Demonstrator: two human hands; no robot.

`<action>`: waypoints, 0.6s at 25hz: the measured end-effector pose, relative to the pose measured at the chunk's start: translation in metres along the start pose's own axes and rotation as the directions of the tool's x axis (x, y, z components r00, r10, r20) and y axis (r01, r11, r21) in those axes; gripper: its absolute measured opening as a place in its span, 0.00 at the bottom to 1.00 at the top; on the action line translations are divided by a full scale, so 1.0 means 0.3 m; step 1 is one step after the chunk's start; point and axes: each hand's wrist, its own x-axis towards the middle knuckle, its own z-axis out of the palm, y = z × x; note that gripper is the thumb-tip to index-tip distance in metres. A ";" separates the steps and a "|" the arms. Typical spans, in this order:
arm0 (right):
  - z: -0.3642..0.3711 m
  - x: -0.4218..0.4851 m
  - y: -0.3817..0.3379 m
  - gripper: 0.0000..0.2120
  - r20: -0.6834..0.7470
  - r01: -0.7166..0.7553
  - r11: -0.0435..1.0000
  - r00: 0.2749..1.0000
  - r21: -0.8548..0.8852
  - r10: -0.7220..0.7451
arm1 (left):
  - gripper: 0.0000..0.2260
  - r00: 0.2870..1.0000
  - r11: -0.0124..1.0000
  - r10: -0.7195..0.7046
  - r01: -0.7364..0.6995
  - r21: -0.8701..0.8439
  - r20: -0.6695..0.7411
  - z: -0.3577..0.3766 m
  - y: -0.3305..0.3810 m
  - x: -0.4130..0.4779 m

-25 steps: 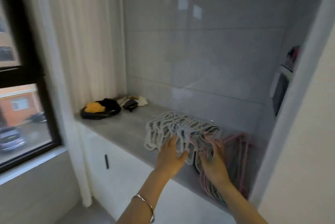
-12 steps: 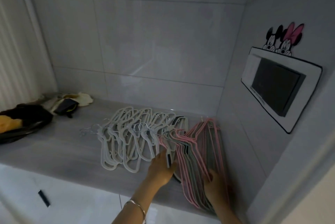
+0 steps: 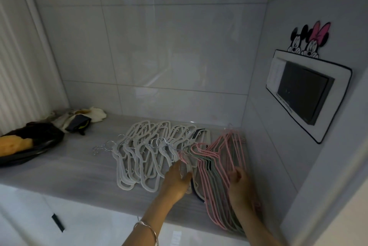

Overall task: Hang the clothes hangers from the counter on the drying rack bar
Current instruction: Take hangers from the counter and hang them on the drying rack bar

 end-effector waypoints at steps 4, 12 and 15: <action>-0.073 -0.031 -0.251 0.08 0.042 0.076 0.927 0.994 0.367 -0.098 | 0.22 0.998 0.985 -0.029 0.017 -0.171 -0.064 -0.042 0.078 -0.064; -0.312 -0.238 -0.504 0.07 0.304 0.052 0.599 0.825 0.799 -0.476 | 0.10 0.837 0.703 -0.107 -0.318 -0.636 -0.537 -0.218 0.324 -0.389; -0.431 -0.347 -0.523 0.08 0.419 -0.076 0.551 0.738 0.831 -0.529 | 0.10 0.633 0.724 -0.077 -0.496 -0.480 -0.770 -0.267 0.426 -0.663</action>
